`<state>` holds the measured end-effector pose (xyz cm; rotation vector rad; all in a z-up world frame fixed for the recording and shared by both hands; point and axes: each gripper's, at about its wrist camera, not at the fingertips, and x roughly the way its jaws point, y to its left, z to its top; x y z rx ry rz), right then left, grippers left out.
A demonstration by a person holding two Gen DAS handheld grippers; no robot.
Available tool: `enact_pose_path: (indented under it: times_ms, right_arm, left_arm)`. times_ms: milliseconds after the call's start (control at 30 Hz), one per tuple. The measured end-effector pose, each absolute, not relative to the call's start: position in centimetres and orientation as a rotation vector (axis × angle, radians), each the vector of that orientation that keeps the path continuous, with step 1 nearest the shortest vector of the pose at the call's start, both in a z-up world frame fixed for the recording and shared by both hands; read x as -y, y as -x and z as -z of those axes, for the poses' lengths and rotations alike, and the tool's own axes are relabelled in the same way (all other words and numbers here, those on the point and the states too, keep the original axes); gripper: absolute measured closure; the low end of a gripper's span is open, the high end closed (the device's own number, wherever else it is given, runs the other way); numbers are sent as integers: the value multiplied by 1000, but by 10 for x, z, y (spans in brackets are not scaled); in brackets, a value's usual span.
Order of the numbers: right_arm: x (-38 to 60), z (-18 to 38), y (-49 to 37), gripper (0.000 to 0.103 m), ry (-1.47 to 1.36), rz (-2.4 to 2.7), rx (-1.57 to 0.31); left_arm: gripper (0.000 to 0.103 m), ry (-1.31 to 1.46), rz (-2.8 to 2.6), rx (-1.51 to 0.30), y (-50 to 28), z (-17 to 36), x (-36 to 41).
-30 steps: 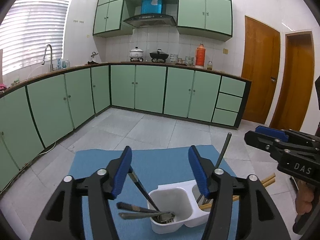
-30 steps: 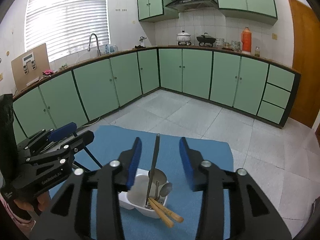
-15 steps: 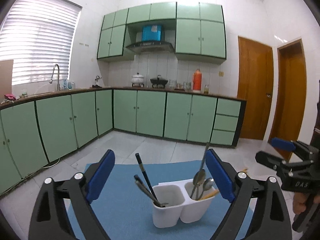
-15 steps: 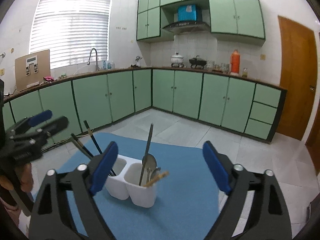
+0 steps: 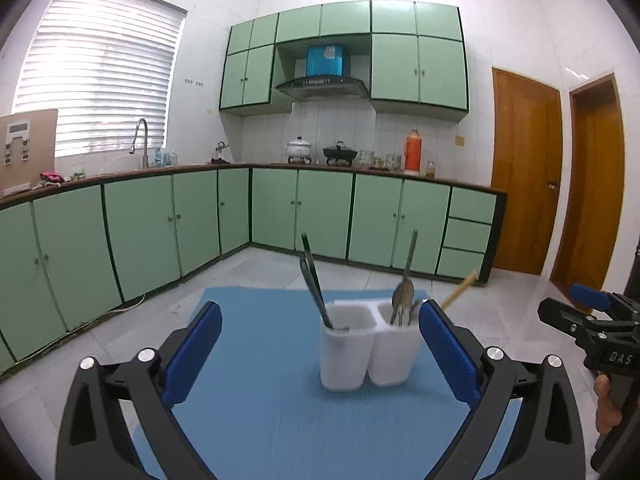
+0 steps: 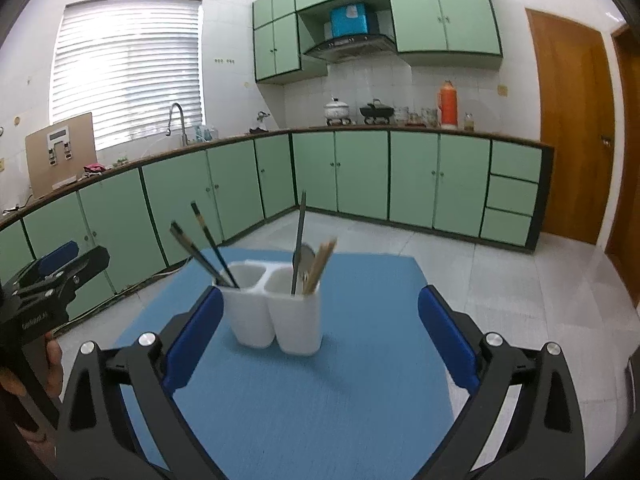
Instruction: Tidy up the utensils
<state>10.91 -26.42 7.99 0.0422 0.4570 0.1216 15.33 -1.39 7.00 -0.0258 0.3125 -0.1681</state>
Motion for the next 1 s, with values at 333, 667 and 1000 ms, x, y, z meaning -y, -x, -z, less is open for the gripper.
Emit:
enact_pose_path:
  times_ms: [333, 667, 1000]
  right_arm:
    - [253, -56, -74, 8, -77, -127, -502]
    - [243, -52, -53, 8, -68, -133, -505]
    - [227, -56, -37, 8, -45, -163, -510]
  left_arm:
    - [6, 42, 156, -356, -117, -50, 8]
    - [6, -5, 157, -381, -91, -43, 11]
    - [6, -30, 145, -399, -76, -41, 17]
